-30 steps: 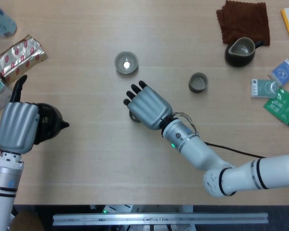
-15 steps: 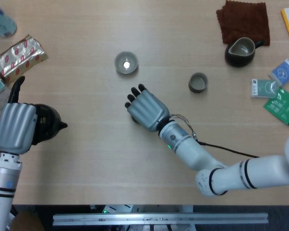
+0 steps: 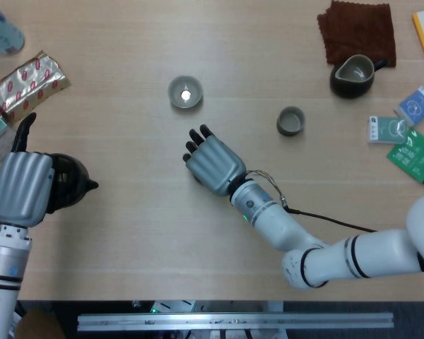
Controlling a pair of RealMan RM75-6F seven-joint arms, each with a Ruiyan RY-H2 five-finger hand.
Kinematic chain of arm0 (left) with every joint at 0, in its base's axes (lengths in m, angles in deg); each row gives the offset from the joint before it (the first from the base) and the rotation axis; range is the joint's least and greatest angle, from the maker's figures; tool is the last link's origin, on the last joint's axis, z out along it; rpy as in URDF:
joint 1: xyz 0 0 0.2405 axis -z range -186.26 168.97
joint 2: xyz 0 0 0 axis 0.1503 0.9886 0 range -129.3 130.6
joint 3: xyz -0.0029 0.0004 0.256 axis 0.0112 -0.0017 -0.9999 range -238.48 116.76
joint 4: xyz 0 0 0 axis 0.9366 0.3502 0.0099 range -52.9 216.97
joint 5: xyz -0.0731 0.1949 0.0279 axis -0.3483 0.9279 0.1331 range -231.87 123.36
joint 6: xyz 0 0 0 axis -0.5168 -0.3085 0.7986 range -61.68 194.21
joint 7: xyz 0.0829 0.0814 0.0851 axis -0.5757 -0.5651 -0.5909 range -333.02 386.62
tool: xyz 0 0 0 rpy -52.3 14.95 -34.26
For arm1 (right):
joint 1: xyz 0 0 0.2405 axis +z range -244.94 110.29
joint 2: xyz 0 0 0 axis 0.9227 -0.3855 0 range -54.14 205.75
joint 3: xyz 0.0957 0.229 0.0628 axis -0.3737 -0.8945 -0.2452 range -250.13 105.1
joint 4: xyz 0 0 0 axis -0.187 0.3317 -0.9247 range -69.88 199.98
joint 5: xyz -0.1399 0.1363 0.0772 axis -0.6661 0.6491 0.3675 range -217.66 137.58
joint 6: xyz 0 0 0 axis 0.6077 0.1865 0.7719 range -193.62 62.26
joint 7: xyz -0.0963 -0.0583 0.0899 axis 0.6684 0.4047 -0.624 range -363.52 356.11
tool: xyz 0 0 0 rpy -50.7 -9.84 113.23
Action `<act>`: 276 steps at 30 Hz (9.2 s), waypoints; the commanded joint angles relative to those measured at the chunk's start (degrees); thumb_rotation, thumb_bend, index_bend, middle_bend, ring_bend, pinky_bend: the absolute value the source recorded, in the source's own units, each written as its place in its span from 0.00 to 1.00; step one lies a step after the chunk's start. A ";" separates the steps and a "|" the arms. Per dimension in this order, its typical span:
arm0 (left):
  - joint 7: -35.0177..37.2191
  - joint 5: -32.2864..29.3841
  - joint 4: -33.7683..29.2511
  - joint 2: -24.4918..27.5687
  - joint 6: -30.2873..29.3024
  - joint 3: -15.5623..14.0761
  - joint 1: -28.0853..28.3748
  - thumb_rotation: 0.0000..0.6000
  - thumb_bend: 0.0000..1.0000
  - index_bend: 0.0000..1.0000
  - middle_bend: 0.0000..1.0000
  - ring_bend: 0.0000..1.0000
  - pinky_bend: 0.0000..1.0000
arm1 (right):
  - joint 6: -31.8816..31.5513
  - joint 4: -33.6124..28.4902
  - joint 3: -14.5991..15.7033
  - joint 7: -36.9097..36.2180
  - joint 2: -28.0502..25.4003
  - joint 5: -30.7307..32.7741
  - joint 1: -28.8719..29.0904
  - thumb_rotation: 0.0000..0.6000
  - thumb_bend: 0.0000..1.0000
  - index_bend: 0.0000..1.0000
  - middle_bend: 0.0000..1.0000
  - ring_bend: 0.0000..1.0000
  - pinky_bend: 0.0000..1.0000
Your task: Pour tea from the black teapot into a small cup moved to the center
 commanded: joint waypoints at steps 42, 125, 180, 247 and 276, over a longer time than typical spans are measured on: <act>-5.02 -1.80 -0.44 -3.59 4.84 2.35 4.18 1.00 0.33 0.93 0.98 0.79 0.05 | -14.55 -34.19 6.09 -20.82 -44.29 -21.68 -15.84 1.00 0.20 0.18 0.16 0.00 0.07; -27.26 -16.25 20.46 -32.51 8.09 6.31 21.86 1.00 0.33 0.93 0.98 0.79 0.05 | -21.18 -14.98 6.27 -52.72 -56.48 -45.13 -48.14 1.00 0.20 0.18 0.16 0.00 0.07; -35.31 -9.92 22.20 -35.01 6.13 3.81 20.95 1.00 0.33 0.92 0.97 0.79 0.05 | -20.91 -13.56 4.10 -56.16 -56.44 -47.20 -50.91 1.00 0.20 0.18 0.16 0.00 0.07; -11.56 -14.48 17.76 -27.50 9.00 9.98 17.15 1.00 0.33 0.91 0.95 0.77 0.05 | -18.91 -15.02 2.61 -55.71 -56.30 -45.93 -50.40 1.00 0.20 0.18 0.16 0.00 0.07; 3.17 -13.51 28.58 -27.14 10.04 6.03 12.92 1.00 0.33 0.83 0.86 0.68 0.05 | -17.75 -12.44 3.27 -59.46 -55.09 -45.06 -51.01 1.00 0.20 0.18 0.16 0.00 0.07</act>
